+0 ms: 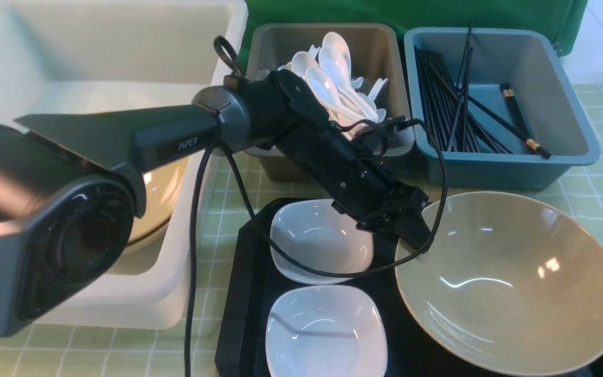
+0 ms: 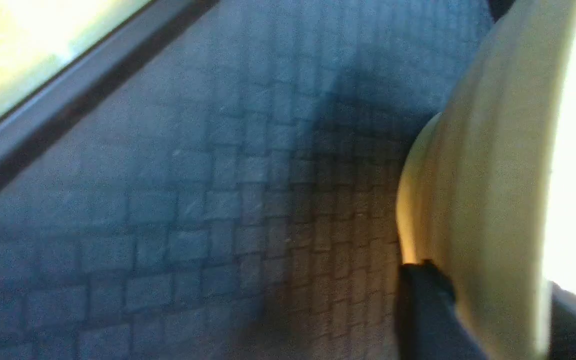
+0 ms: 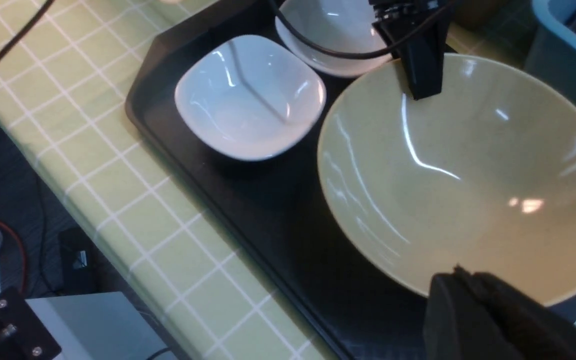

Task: On green table put chopsticks spoon bowls plates into blue grey white boxes.
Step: 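Grasp the large bowl on the tray by its rim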

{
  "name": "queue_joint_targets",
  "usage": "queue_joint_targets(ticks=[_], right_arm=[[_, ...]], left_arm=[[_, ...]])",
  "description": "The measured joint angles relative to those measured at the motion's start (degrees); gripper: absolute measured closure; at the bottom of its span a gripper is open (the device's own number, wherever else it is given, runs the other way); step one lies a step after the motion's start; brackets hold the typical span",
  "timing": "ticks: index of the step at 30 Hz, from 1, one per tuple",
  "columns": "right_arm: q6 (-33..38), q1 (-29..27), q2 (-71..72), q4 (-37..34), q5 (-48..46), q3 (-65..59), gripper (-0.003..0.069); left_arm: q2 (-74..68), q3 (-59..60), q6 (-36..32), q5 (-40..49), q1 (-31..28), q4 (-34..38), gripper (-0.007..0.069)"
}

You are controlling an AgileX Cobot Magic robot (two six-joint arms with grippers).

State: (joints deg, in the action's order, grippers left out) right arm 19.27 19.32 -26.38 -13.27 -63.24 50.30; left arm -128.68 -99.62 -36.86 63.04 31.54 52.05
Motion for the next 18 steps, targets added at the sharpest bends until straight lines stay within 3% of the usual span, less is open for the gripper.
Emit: queue_joint_targets(ticks=[3,11,15,18], right_arm=[[-0.18,0.00,0.00,0.04,0.36,0.00,0.0638],[3.45,0.00,-1.12,0.06,3.21,0.00,0.0637],[5.19,0.00,-5.08,-0.28,5.12,0.00,0.0636],[10.61,0.00,-11.66,-5.13,5.89,1.56,0.0634]], left_arm=[[0.00,-2.76,0.02,2.18,0.07,-1.40,0.0608],[4.99,-11.50,2.57,5.58,-0.88,-6.33,0.0607],[11.25,-12.66,6.30,6.43,-3.17,-9.48,0.0607],[19.12,-10.96,9.42,7.80,-7.23,-14.26,0.0607]])
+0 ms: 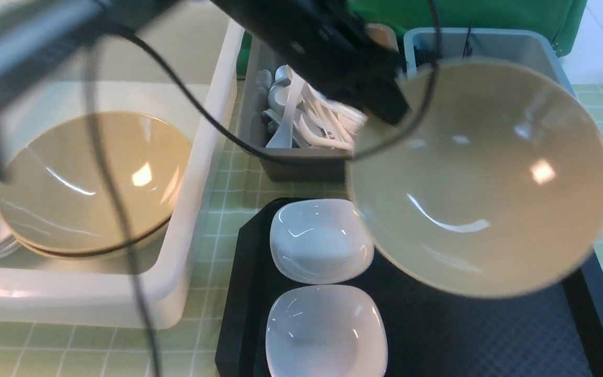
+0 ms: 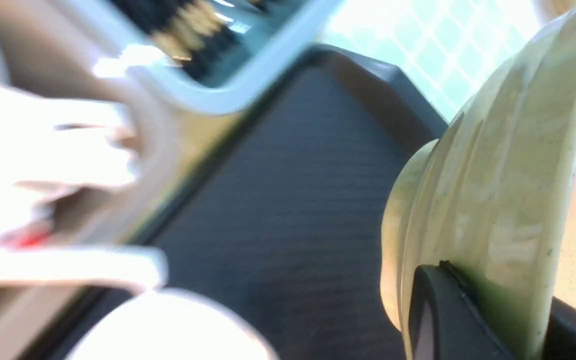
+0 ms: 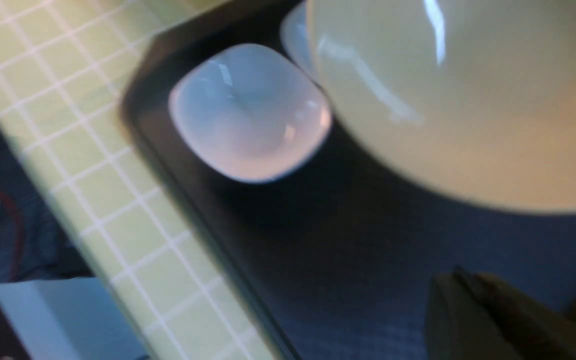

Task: On green table put chopsticks spoon bowls plates into blue grey white boxes.
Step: 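Place the tan bowl onto the bowl stack in the left bin with the left gripper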

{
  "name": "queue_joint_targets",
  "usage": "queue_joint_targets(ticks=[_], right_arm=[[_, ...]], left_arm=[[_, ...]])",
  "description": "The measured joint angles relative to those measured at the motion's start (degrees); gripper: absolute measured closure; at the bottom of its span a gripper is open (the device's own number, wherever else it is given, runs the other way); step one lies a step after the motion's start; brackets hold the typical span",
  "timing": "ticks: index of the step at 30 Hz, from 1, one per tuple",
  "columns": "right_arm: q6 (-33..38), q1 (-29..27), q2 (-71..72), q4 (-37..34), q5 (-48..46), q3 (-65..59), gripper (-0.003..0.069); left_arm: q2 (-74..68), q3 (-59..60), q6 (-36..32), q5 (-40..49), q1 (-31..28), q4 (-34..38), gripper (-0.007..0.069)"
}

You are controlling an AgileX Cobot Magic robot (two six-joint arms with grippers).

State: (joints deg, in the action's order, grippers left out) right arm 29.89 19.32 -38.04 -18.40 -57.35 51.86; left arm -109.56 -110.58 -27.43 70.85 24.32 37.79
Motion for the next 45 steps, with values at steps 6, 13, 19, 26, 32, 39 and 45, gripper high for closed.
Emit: queue_joint_targets(ticks=[6,13,19,26,32,39,45], right_arm=[[9.32,0.00,-8.77,-11.09,2.30,4.43,0.0634],[19.90,1.10,-18.38,-25.74,2.81,6.50,0.0632],[20.89,8.24,-22.16,-26.70,4.03,6.50,0.0624],[20.94,13.36,-23.00,-27.24,10.61,6.50,0.0621],[20.35,13.50,-23.15,-27.25,11.61,6.52,0.0613],[19.87,13.67,-23.15,-27.25,12.00,6.52,0.0599],[19.26,13.77,-23.15,-27.25,12.04,6.52,0.0587]], left_arm=[[13.84,10.69,0.01,0.37,-12.84,0.08,0.0607],[28.25,28.46,-2.23,0.87,-40.71,7.33,0.0607],[29.54,36.49,-2.14,-3.09,-57.57,13.79,0.0607],[24.65,43.11,1.72,-11.48,-58.45,8.37,0.0607],[22.81,48.52,5.93,-13.85,-56.73,1.74,0.0607],[22.79,50.48,7.24,-19.65,-54.59,1.46,0.0590],[22.84,50.48,11.05,-22.14,-48.97,-4.43,0.0432]])
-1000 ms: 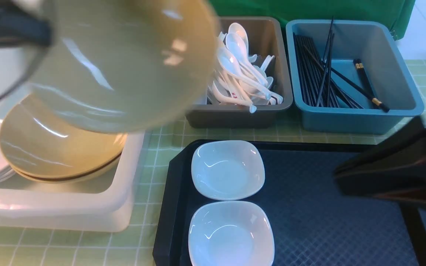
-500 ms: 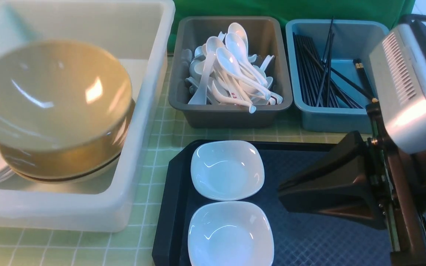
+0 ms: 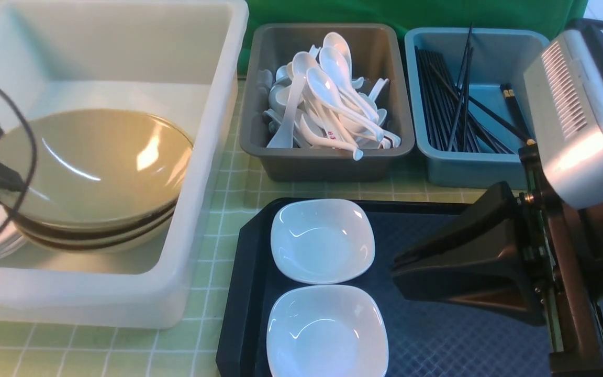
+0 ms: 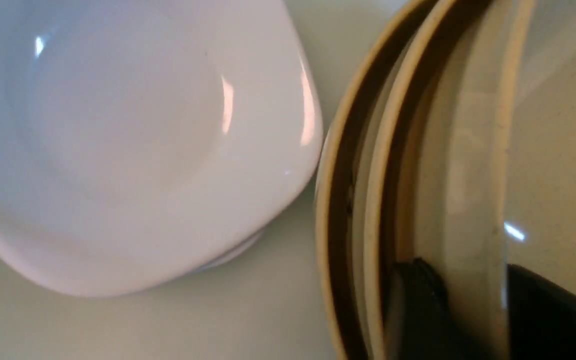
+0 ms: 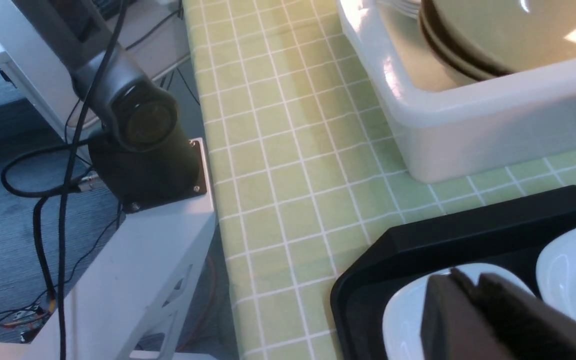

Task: On green table put chopsticks spoon bowls plates into blue grey white boxes.
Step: 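Place the tan bowl onto the bowl stack in the left bin with the left gripper, then reach for and grasp the small white dish on the black tray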

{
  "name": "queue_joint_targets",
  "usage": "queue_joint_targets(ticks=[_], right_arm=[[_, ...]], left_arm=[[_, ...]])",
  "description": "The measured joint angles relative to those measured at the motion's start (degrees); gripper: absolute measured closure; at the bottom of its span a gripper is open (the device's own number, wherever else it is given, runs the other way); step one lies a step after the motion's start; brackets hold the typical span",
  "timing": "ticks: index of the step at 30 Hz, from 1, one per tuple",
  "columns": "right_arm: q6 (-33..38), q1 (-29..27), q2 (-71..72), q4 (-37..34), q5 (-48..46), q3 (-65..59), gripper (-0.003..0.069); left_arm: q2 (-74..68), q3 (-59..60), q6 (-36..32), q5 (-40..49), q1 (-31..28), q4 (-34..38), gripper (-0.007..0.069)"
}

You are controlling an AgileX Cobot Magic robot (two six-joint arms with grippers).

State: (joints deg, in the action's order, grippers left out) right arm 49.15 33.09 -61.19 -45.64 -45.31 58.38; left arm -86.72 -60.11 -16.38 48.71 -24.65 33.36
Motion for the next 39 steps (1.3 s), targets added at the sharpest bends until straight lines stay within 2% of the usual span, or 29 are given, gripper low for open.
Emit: queue_joint_targets(ticks=[1,2,4,5,8,11,23,27,30,34,37,38,39], right_arm=[[-0.38,0.00,0.00,0.00,0.00,0.00,0.0584],[-0.45,0.00,0.00,0.00,0.00,0.00,0.0583],[-1.01,0.00,0.00,0.00,-0.07,0.00,0.0580],[-1.07,0.00,0.00,0.00,-0.07,0.00,0.0579],[-1.12,0.00,0.00,-0.05,-0.17,0.00,0.0573],[-1.13,0.00,0.00,-0.05,-0.17,0.00,0.0568],[-1.18,0.00,0.00,-0.05,-0.51,0.00,0.0549],[-1.18,0.00,0.00,0.40,-0.14,0.00,0.0543],[-1.24,0.00,0.00,2.70,0.35,0.00,0.0537],[-6.00,-0.43,0.00,6.60,-0.28,0.00,0.0530],[-10.77,-1.81,0.34,10.29,-2.20,0.00,0.0528],[-11.10,-2.06,0.49,10.56,-2.34,0.00,0.0528],[-13.78,-2.97,1.30,12.29,-3.73,0.00,0.0524]], left_arm=[[0.00,0.00,2.39,-0.72,1.34,-2.73,0.0358],[0.06,0.00,2.67,-0.79,1.48,-3.04,0.0348],[0.17,0.00,6.49,-1.55,2.49,-6.67,0.0220],[0.22,0.00,6.79,-1.55,2.56,-6.96,0.0210],[0.93,-0.33,10.10,-1.34,2.76,-10.80,0.0050],[1.89,-1.67,10.35,-0.05,2.76,-11.11,-0.0029],[8.99,-8.27,12.28,6.59,2.93,-16.83,-0.0038],[11.83,-8.37,11.02,8.06,5.65,-17.17,-0.0037],[14.38,-8.49,6.04,9.41,13.06,-17.29,-0.0027],[15.66,-8.65,-0.60,11.64,27.47,-15.76,0.0007],[14.76,-8.65,-1.83,12.52,38.47,-14.27,0.0055],[14.53,-8.65,-1.83,12.52,39.14,-14.16,0.0056],[13.22,-8.65,-1.55,12.58,44.17,-13.23,0.0075]])
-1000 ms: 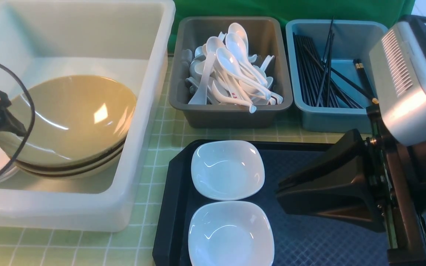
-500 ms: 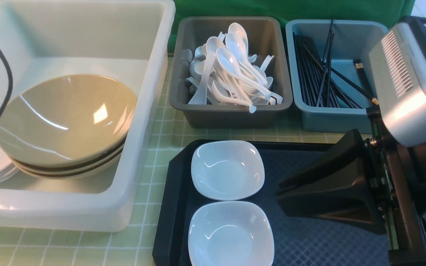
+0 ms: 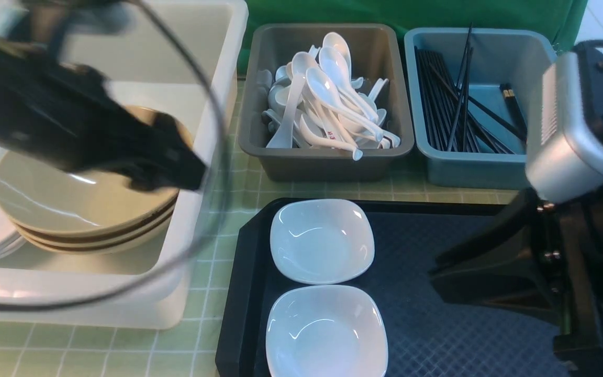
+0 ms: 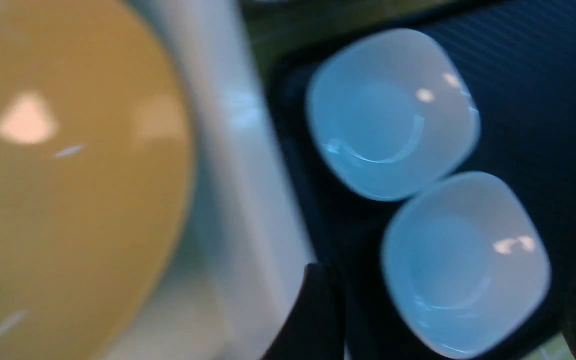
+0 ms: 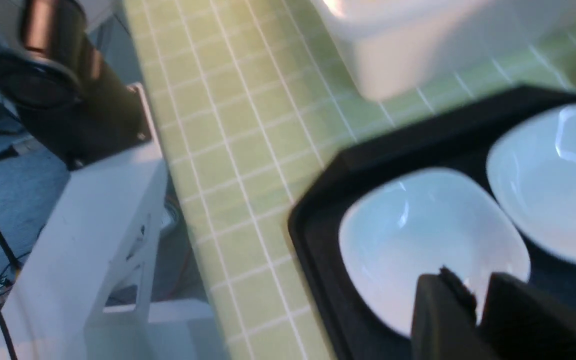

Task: On green table put chopsticks spoon bowls plates into blue grey white boxes.
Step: 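Reach for and grasp the small white dish on the black tray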

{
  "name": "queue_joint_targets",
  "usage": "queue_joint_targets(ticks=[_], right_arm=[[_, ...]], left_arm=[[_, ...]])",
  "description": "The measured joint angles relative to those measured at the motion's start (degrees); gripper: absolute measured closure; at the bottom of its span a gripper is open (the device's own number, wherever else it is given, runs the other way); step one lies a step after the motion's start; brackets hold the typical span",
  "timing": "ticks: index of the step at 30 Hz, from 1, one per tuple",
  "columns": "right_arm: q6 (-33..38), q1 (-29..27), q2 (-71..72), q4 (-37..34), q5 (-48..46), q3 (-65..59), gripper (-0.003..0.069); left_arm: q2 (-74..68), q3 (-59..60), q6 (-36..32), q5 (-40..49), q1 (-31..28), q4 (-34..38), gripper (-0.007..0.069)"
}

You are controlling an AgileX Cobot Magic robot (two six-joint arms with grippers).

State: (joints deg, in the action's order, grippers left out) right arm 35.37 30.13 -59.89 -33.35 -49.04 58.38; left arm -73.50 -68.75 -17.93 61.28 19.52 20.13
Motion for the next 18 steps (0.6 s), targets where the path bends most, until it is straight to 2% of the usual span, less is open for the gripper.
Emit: queue_joint_targets(ticks=[3,4,7,11,15,18], right_arm=[[-4.16,-1.54,2.39,2.66,-2.11,0.00,0.0519],[-4.44,-1.62,2.58,2.82,-2.33,0.00,0.0518],[-5.89,-2.20,5.78,4.32,-4.36,0.00,0.0515],[-9.36,-2.26,7.87,4.52,-4.80,-0.85,0.0507],[-16.46,-2.26,7.19,5.78,-3.21,-3.41,0.0489],[-18.80,-2.26,3.11,6.09,-1.13,-4.10,0.0456]], left_arm=[[-3.81,0.00,1.30,0.00,7.59,0.20,0.0095],[-3.81,0.00,1.30,0.00,8.01,0.20,0.0097],[-10.24,-0.20,-0.55,0.68,13.95,-0.63,0.0104],[-15.22,-2.47,-2.39,3.07,17.39,-1.04,0.0104],[-15.79,-7.23,-4.08,5.96,18.00,-0.54,0.0104],[-13.21,-10.78,-5.76,8.02,18.00,-0.43,0.0104]])
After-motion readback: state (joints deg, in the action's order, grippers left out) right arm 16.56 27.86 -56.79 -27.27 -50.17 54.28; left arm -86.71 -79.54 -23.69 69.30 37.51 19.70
